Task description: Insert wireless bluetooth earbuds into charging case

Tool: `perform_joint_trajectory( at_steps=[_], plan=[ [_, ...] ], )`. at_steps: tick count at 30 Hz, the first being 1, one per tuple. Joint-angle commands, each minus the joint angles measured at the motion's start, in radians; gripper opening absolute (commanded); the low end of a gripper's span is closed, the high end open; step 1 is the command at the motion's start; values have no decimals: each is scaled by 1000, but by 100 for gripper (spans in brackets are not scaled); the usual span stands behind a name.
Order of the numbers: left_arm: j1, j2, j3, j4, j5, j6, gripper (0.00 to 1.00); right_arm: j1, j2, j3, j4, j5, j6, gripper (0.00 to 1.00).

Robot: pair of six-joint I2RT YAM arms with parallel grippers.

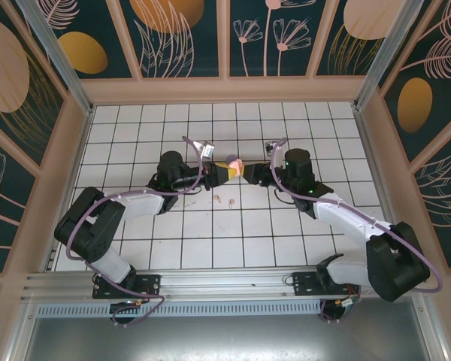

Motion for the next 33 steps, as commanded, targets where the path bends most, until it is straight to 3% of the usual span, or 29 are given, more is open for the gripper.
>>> perform_joint_trajectory(
  at_steps=[1,16,33],
  plan=[
    [-4,-41,15,57,33,3,0,-9,7,-13,14,13,1,55],
    [-4,-22,15,110,30,-10,0,-26,-186,-67,-6,-80,64,54],
    [-4,-6,21,162,58,-54,0,-25,-106,4,66,-180,77,50]
  ],
)
